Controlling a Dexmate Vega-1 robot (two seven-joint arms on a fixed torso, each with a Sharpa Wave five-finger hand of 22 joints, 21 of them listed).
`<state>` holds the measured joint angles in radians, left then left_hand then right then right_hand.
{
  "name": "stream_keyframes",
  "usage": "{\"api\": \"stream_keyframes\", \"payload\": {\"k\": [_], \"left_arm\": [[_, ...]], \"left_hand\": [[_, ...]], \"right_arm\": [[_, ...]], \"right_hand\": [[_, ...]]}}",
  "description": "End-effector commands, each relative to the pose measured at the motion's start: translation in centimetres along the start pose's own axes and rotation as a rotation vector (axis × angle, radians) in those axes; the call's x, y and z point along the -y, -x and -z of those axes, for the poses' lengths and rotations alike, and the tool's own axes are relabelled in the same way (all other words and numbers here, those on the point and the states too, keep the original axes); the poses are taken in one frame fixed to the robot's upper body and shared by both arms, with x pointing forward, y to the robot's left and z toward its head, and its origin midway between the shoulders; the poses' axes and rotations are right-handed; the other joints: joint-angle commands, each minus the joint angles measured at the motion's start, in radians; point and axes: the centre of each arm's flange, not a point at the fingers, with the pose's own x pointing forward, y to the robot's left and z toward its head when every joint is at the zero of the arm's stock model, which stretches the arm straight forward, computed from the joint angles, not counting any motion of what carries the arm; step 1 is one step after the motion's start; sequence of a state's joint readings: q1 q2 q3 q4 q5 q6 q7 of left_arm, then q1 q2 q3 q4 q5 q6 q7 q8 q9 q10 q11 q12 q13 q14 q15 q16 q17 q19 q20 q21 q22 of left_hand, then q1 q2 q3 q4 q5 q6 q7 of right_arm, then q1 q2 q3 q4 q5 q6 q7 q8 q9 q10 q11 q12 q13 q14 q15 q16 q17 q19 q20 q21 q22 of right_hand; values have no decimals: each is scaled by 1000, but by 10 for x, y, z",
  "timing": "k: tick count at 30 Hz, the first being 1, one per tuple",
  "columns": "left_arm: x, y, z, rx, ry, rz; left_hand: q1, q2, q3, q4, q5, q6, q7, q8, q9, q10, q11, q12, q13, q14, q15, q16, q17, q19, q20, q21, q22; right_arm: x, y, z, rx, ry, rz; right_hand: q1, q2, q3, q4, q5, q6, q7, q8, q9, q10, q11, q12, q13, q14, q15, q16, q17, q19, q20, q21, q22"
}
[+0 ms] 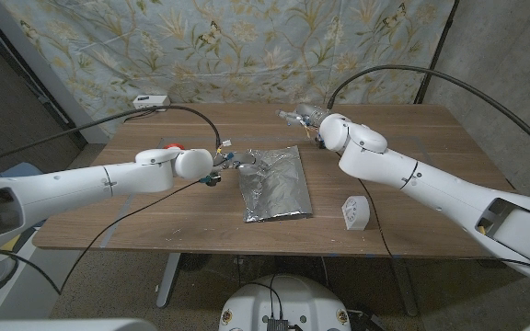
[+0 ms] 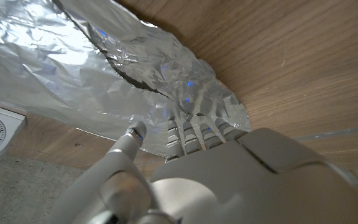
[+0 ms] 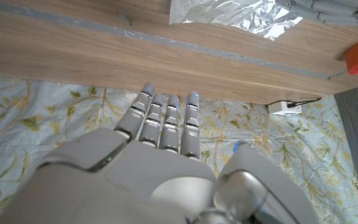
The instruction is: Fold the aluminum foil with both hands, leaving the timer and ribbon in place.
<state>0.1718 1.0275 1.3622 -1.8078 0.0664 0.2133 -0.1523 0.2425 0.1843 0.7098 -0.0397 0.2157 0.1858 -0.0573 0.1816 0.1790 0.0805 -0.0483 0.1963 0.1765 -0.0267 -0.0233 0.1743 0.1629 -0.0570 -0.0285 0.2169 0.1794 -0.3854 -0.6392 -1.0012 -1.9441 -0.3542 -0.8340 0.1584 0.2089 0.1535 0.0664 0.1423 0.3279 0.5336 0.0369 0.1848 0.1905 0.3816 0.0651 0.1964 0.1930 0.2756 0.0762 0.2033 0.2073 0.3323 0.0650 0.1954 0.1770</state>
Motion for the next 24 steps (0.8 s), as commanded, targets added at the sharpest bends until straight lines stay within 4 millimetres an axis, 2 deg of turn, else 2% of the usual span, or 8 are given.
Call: {"api": "stream_keyframes", "payload": {"k": [1,11,15,16,17,24], "left_arm": [[1,2,0,-7,16,-6],[0,0,1,-8,23,-12],[0,0,2,-4,25,-8],[0,-1,2,-5,28,-6],[0,-1,2,-5,29,-5],[0,-1,4,-7,35,-4]], "left_hand": [[8,-1,-2,0,-1,3,-2,3,3,2,0,2,2,2,-1,4,3,6,1,-1,2],[9,-1,-4,1,-1,3,-1,3,4,2,0,2,3,2,0,4,3,7,1,-2,2],[10,-1,-4,2,-1,2,-1,2,4,2,1,1,3,2,0,4,3,7,1,-2,2],[10,-1,-5,2,-1,2,-1,2,4,2,1,1,3,3,1,4,3,7,1,-2,2],[10,0,-5,2,-1,2,-2,2,4,2,1,1,3,3,1,4,3,7,2,-2,2],[11,0,-5,2,-1,2,-1,2,4,3,0,2,3,3,0,3,3,7,1,-3,2]], "right_arm": [[-14,14,-9,13,187,44],[-29,12,-5,5,262,33],[-36,9,-2,-5,278,21],[-37,9,-1,-6,284,19],[-38,8,0,-7,284,19],[-51,1,6,0,305,-6]], "right_hand": [[-13,20,5,12,-8,-15,-6,-3,-2,1,-17,-2,2,-4,-11,0,4,-17,-8,-5,2],[-23,15,16,13,-16,-37,-28,-3,-4,15,-33,1,-1,-33,-11,-7,2,-73,-18,-17,-1],[-27,10,32,8,-26,-53,-54,1,-6,37,-56,2,-4,-57,-15,-8,-1,-165,-18,-26,-3],[-30,9,38,8,-30,-55,-60,3,-6,44,-58,1,-6,-73,-10,-10,-3,-213,-1,-29,-4],[-31,9,41,7,-31,-57,-67,4,-7,46,-69,1,-6,-81,-6,-11,-3,-228,4,-29,-4],[-33,8,48,6,-36,-64,-74,3,-7,46,-77,-3,-7,-104,-5,-14,-5,-268,1,-28,-5]]}}
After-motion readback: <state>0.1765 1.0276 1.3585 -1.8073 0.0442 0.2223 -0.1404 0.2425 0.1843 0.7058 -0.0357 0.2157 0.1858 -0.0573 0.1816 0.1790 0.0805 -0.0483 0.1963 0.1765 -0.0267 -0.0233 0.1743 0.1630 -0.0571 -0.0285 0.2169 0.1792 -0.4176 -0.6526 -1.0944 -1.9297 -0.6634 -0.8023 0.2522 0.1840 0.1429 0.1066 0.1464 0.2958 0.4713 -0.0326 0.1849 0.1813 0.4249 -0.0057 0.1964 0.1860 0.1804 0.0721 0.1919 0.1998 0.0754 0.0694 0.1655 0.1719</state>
